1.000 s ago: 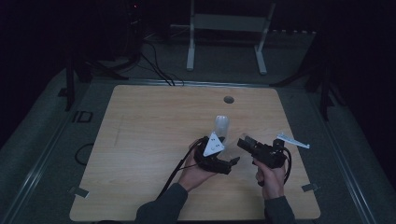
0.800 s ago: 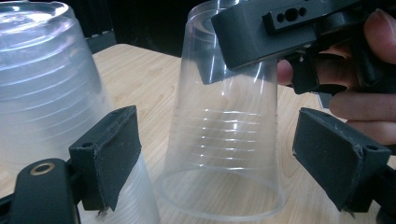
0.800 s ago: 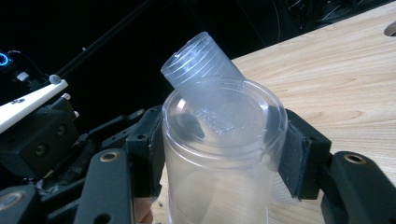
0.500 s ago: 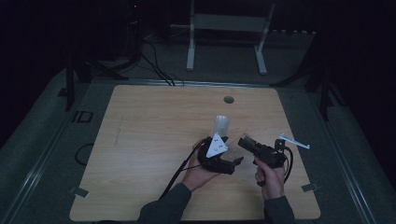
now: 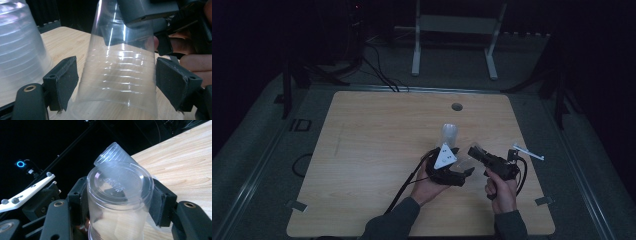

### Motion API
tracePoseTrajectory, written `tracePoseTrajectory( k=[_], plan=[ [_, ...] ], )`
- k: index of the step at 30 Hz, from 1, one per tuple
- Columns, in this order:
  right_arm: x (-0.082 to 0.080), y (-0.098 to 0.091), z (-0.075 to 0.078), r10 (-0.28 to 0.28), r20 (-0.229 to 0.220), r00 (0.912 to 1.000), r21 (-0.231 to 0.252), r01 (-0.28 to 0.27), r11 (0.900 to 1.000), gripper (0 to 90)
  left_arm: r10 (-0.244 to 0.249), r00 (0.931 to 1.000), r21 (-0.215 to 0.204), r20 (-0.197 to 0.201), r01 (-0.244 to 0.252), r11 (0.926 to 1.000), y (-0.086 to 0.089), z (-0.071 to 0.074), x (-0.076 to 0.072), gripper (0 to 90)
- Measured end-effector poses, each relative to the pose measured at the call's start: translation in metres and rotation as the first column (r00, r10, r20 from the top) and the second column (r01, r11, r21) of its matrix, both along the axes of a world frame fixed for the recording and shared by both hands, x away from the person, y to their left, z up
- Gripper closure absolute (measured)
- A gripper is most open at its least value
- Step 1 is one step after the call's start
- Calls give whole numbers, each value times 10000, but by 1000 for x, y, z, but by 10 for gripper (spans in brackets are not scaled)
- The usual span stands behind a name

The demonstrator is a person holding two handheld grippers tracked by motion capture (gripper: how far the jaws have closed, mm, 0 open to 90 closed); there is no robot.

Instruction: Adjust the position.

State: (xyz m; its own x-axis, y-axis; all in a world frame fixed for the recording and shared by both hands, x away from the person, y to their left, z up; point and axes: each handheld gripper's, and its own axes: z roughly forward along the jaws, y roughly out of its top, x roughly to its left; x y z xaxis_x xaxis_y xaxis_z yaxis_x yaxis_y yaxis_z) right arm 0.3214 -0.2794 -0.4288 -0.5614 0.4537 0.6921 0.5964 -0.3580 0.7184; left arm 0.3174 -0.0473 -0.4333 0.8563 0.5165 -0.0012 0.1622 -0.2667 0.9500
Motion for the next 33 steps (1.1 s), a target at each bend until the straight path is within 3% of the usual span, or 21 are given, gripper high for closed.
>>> tracePoseTrajectory(
  k=[16,25,33],
  plan=[
    [0,-2,-1,-1,-79,10000,62,2,10000,405,-7,9999,246,-107,9,9997,-1,0,0,302],
    [-1,-2,0,49,26,10000,-447,-47,9990,334,65,10000,353,56,-67,9994,2,2,0,311],
    [-3,-1,0,313,116,9994,-703,-305,9971,329,109,9998,417,183,-117,9991,7,4,0,311]
  ],
)
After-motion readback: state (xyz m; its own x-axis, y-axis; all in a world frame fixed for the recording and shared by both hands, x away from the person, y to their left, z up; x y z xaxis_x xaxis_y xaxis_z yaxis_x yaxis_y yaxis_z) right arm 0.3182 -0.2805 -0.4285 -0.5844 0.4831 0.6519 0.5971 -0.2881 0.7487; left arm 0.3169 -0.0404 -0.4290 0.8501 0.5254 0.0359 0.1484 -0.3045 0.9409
